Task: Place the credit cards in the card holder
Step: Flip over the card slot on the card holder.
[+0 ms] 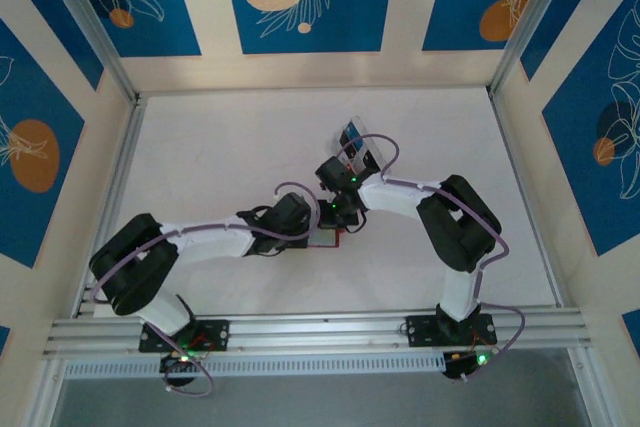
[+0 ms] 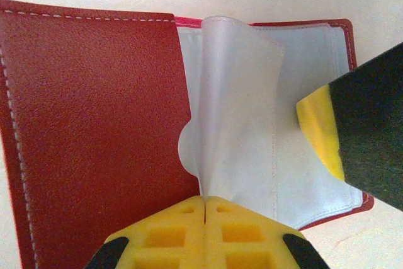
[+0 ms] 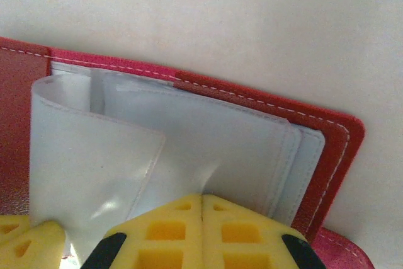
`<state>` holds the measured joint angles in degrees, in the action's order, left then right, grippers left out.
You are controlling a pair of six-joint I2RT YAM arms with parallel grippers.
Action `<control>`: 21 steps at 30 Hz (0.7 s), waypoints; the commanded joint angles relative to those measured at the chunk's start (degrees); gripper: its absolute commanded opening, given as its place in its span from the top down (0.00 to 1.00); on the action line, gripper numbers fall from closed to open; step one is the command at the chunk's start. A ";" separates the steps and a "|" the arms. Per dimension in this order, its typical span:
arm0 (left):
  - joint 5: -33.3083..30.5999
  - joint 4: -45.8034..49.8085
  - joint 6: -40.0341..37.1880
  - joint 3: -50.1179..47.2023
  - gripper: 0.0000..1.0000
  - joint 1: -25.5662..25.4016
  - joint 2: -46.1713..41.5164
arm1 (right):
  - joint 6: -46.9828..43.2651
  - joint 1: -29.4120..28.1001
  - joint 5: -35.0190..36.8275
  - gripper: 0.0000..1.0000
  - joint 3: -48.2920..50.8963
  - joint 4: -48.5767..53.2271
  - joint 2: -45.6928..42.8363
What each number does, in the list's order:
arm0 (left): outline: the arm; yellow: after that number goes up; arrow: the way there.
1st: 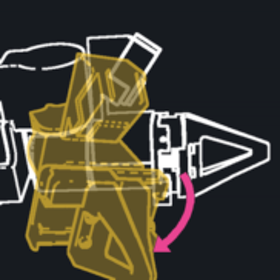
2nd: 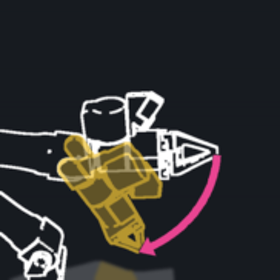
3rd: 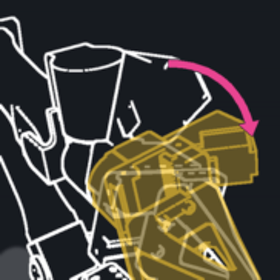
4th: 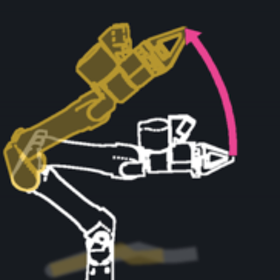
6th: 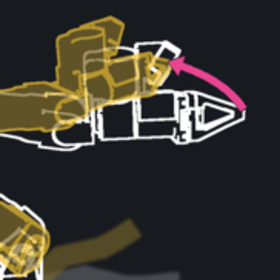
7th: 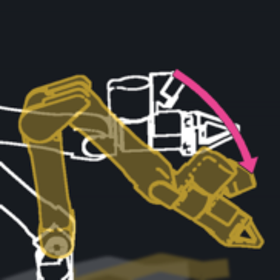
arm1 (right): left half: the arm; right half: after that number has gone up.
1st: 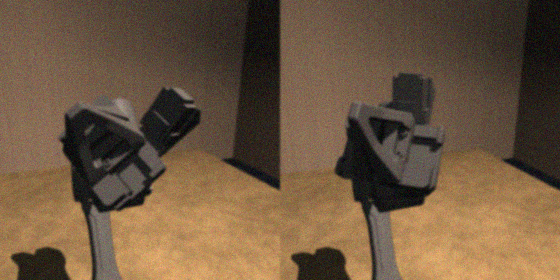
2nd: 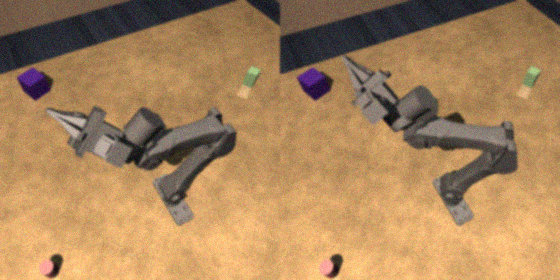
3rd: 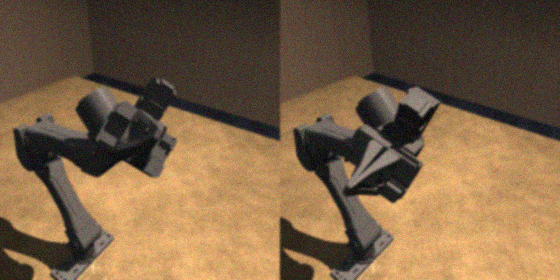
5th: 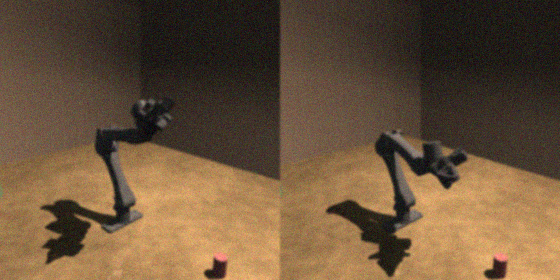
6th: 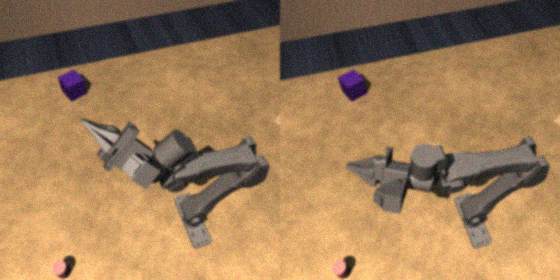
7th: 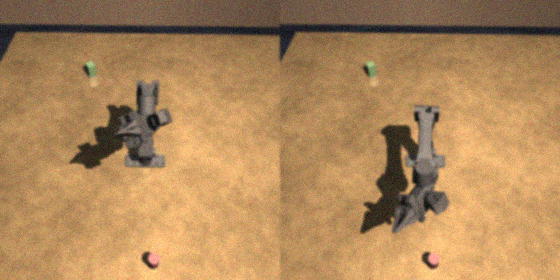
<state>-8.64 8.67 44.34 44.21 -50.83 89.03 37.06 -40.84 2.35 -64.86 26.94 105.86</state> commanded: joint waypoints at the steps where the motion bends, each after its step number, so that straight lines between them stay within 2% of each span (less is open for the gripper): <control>1: -3.17 2.19 1.34 -1.31 0.95 -0.46 -1.38 | 0.30 0.15 1.83 1.00 0.20 2.98 2.26; 3: -3.22 2.42 1.52 -1.23 0.93 -0.46 -0.84 | 0.21 0.10 1.70 1.00 -0.13 3.12 1.94; 8: -2.65 0.85 2.47 -3.18 0.80 -0.19 -1.33 | 0.03 0.15 1.87 1.00 -0.87 3.74 2.30; 15: -3.86 1.72 4.02 -5.68 0.73 0.85 -4.52 | 0.47 0.15 2.11 1.00 -0.66 3.80 2.76; 21: -2.85 2.10 5.40 -9.66 0.65 4.50 -10.61 | 0.47 -0.38 2.65 1.00 -1.35 4.50 2.84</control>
<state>-10.96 8.82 48.23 36.16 -48.18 81.62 37.06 -40.95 2.20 -65.89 27.92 106.41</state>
